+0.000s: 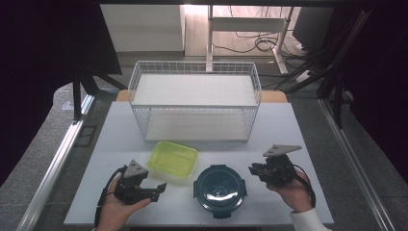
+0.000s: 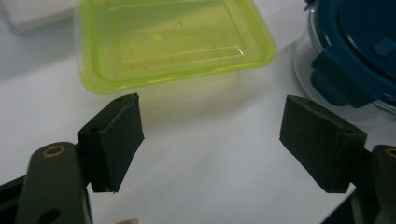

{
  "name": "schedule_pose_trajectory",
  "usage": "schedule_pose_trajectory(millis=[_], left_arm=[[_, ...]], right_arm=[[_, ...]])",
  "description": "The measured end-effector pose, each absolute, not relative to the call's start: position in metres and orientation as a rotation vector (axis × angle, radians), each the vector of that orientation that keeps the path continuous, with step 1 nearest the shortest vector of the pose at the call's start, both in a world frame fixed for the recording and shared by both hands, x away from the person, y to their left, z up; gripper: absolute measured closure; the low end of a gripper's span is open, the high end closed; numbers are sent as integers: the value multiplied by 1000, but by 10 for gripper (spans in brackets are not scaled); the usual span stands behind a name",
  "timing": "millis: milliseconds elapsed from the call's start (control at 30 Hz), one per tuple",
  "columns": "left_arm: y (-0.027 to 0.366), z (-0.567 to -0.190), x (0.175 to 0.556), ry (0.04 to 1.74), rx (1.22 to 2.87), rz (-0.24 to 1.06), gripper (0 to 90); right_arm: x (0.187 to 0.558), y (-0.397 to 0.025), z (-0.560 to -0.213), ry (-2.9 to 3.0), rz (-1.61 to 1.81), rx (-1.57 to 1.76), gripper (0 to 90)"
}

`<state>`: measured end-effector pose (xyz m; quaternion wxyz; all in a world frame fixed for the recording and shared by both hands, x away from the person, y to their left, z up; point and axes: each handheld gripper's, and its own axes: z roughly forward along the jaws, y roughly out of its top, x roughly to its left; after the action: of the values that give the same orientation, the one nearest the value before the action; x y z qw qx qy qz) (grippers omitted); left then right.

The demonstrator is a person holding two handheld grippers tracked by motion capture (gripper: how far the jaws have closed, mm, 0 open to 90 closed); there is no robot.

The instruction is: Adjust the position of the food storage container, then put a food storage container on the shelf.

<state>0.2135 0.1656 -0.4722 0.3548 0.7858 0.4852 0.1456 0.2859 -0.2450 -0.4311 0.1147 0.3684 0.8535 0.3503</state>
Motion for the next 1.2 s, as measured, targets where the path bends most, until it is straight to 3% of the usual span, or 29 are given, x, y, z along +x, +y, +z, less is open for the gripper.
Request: schedule_pose_trajectory(millis=[100,200,367,633,833,1200], left_arm=[[164,-470,212,1269,2010,391,216],[166,-470,213,1301,1989,396,226],[167,-472,213,1315,1989,393,239],[168,-474,214,1300,1946,282,258],[174,-471,214,1372,1883,261,214],[165,-465,211,1346,1837,157,121]], right_arm=[[278,-251,-430,2457,1082,1143,366],[272,-257,-431,2453,1212,1200,285],[267,-260,-435,2465,1255,1201,254],[259,-262,-440,2452,1245,1188,230],[256,-263,-438,2439,1330,1202,217],[253,-269,-438,2424,1320,1249,200]])
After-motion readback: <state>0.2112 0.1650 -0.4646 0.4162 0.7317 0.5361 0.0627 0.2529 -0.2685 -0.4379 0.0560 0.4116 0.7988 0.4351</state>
